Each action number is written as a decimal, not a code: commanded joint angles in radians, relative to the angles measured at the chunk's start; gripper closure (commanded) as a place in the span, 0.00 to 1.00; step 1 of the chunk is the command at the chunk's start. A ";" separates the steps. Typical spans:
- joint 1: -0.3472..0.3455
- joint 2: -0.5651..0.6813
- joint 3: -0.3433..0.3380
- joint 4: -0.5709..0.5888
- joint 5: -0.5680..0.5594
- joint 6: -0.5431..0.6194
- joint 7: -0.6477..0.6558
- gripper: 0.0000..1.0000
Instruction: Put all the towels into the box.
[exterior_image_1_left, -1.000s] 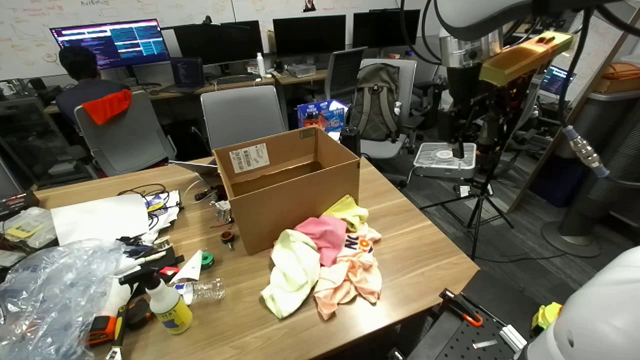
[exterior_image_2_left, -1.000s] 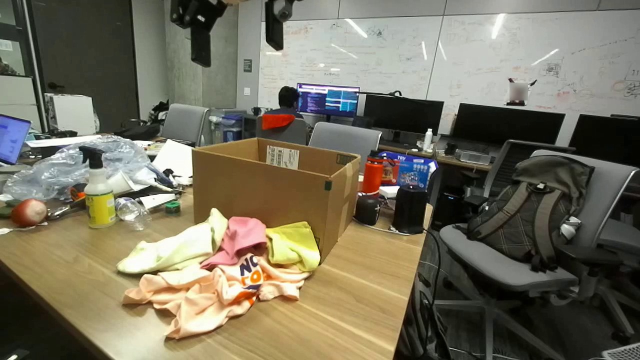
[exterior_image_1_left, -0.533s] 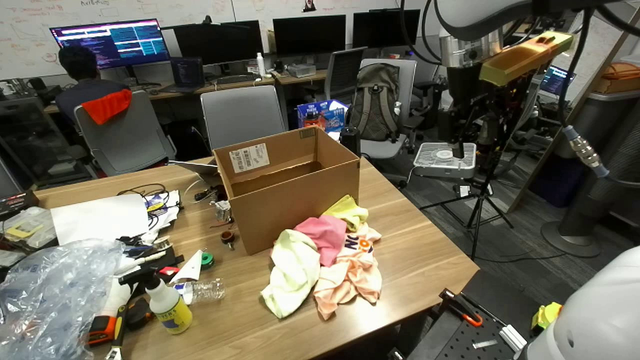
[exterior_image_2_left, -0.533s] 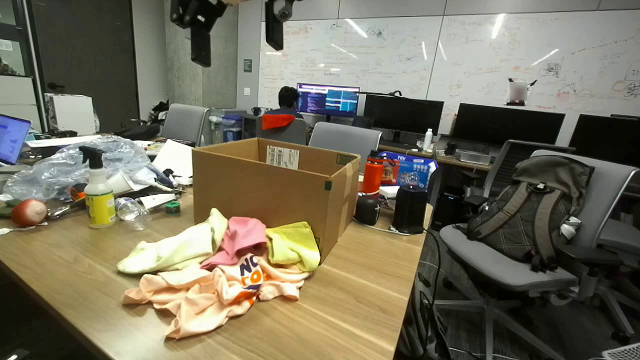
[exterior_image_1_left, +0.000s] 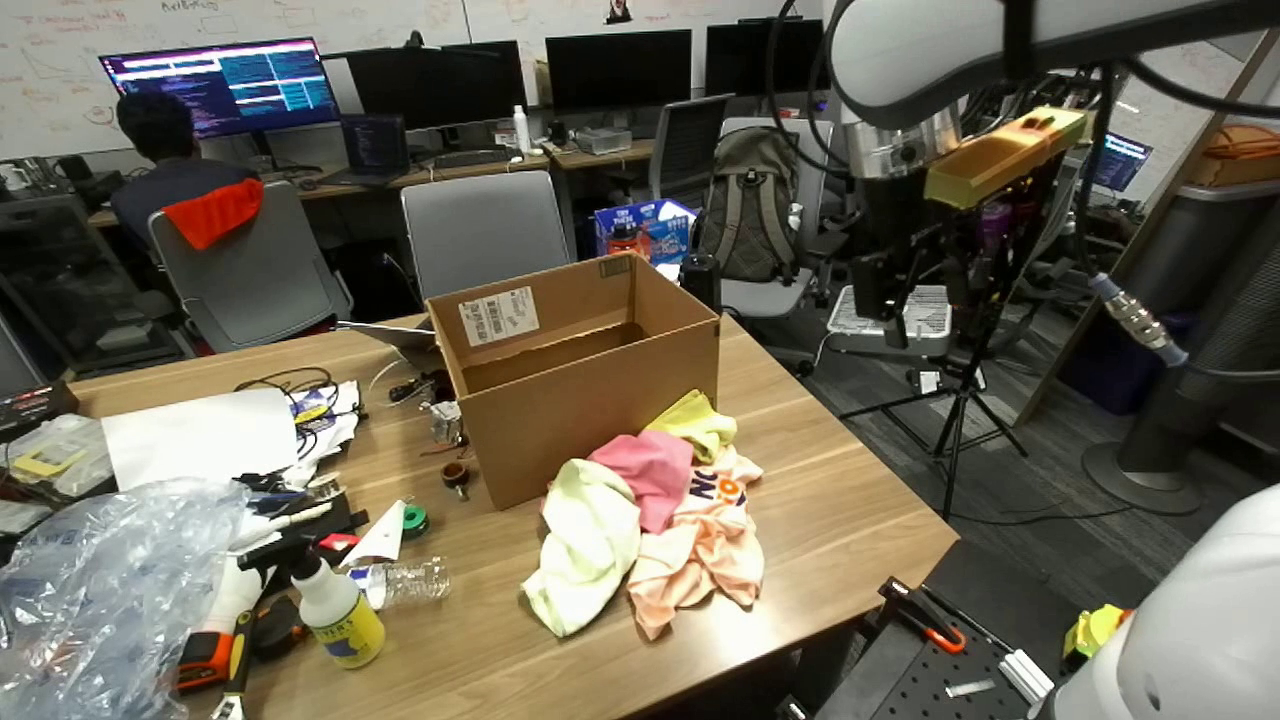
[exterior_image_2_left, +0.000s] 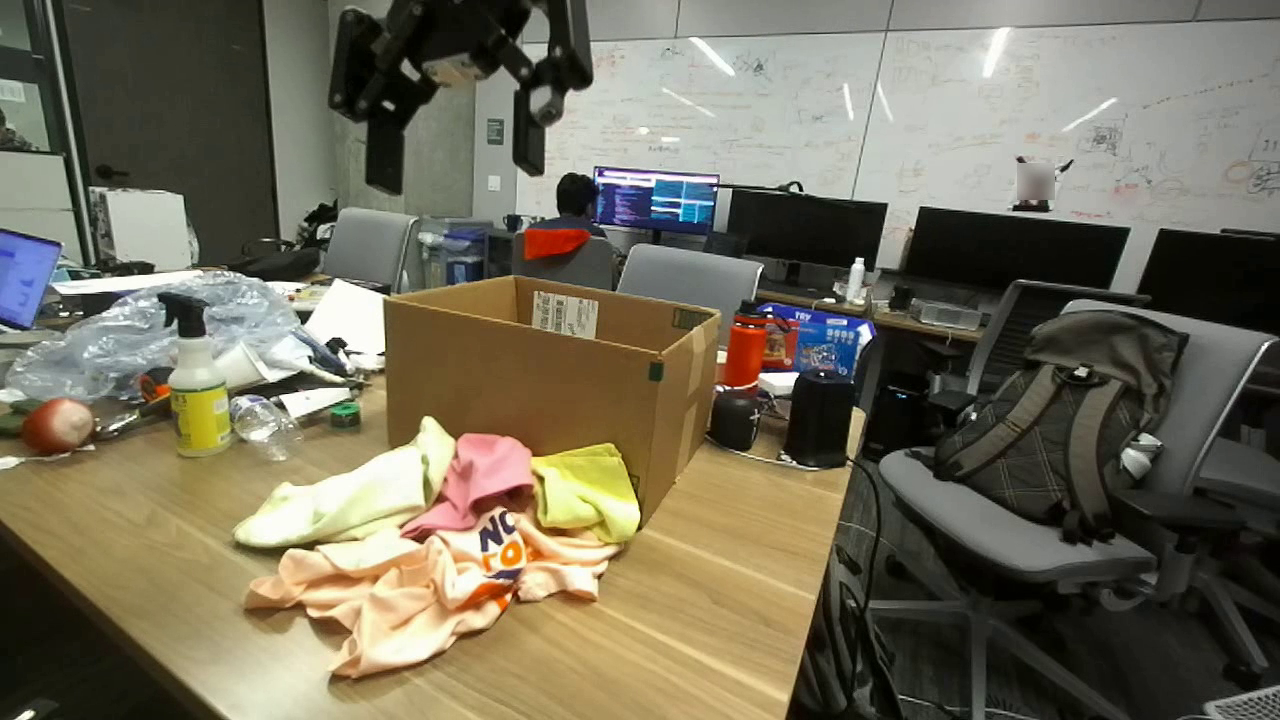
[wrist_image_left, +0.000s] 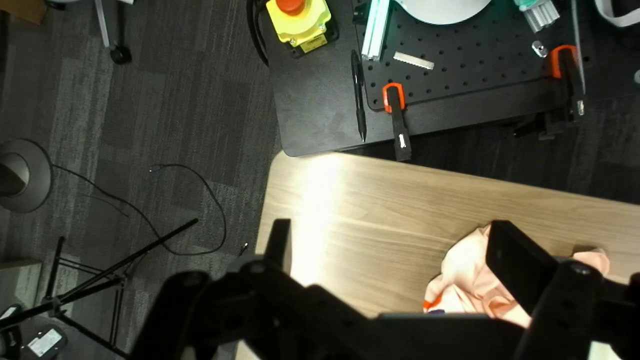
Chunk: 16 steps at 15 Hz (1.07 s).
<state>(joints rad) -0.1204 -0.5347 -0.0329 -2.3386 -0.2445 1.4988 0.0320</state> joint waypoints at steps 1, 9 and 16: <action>0.052 0.095 -0.002 0.005 0.019 0.048 -0.022 0.00; 0.109 0.215 0.043 -0.041 0.087 0.253 0.074 0.00; 0.132 0.294 0.093 -0.112 0.116 0.466 0.197 0.00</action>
<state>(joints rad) -0.0019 -0.2655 0.0396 -2.4366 -0.1468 1.8929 0.1812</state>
